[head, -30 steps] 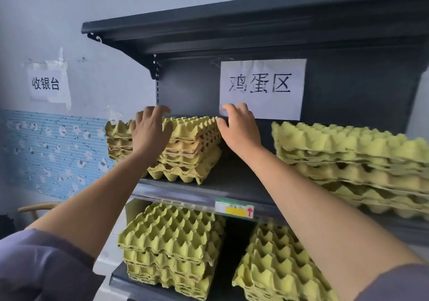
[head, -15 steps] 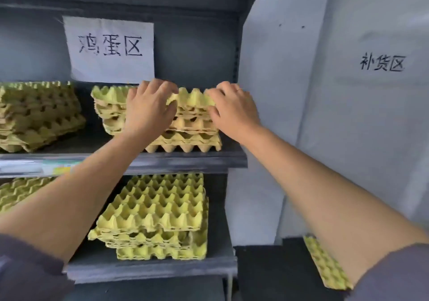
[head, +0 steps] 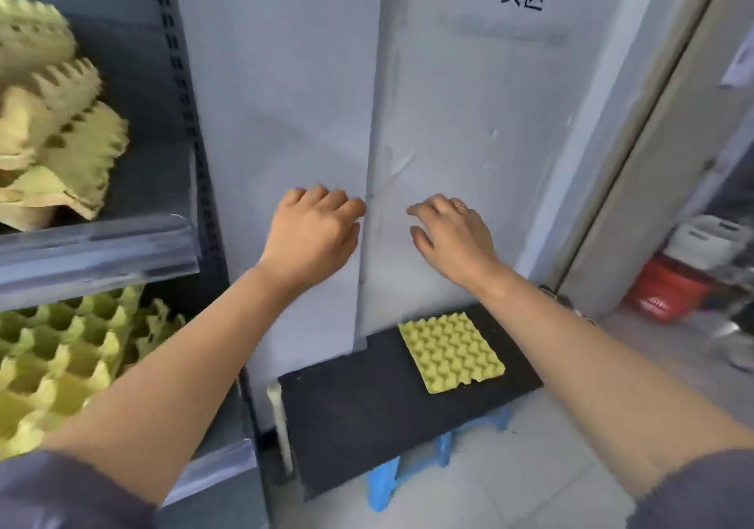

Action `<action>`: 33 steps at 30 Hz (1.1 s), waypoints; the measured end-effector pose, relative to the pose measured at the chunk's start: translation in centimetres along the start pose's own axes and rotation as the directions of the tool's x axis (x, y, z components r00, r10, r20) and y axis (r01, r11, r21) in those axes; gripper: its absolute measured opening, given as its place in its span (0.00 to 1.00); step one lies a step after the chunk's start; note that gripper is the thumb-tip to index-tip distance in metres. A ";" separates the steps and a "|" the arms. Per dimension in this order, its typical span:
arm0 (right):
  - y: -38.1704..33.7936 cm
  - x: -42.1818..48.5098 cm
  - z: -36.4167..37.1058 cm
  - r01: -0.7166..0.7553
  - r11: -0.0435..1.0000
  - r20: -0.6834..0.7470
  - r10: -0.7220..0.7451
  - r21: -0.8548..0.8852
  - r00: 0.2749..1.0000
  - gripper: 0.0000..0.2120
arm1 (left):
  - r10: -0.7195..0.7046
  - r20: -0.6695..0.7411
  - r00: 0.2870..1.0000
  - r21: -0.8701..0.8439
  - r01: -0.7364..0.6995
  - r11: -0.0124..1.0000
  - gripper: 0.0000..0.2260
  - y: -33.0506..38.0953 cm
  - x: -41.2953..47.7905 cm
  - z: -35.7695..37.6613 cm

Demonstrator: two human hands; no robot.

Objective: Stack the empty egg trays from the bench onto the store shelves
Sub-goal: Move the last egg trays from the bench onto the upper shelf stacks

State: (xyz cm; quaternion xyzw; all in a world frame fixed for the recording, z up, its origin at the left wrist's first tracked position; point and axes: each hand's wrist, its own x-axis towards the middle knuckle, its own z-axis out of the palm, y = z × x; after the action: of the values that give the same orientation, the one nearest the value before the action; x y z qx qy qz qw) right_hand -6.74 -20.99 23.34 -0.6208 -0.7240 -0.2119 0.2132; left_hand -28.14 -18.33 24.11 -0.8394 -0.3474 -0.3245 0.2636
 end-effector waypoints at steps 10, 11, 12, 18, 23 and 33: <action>14.1 -5.5 10.7 -0.140 0.989 0.285 0.151 -0.057 0.947 0.15 | 0.054 0.217 0.975 -0.208 -0.008 0.978 0.15 8.6 3.6 16.9; 15.4 -5.9 11.7 -0.138 0.989 0.298 0.148 -0.053 0.943 0.14 | 0.055 0.243 0.968 -0.210 -0.003 0.978 0.14 9.5 3.8 18.3; 16.7 -6.3 12.5 -0.137 0.989 0.307 0.145 -0.049 0.941 0.14 | 0.055 0.261 0.964 -0.213 0.002 0.977 0.12 10.2 3.9 19.5; 25.9 -8.1 18.1 -0.188 0.982 0.421 0.170 0.001 0.891 0.15 | -0.008 0.390 0.921 -0.202 0.095 0.975 0.07 16.6 4.7 28.4; 32.0 -9.7 22.7 -0.214 0.976 0.549 0.163 0.029 0.820 0.16 | -0.089 0.530 0.843 -0.197 0.224 0.954 0.05 20.9 4.1 34.8; 38.2 -12.9 32.6 -0.379 0.924 0.693 0.238 0.055 0.681 0.18 | -0.184 0.782 0.596 -0.091 0.401 0.911 0.19 24.7 0.1 45.6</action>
State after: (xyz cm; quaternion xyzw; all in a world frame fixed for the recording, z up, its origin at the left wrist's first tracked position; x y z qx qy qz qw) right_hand 31.32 -7.45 -9.14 -0.7444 -0.6526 0.1382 0.0290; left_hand 7.02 -3.14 -10.88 -0.8542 -0.5140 -0.0247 -0.0751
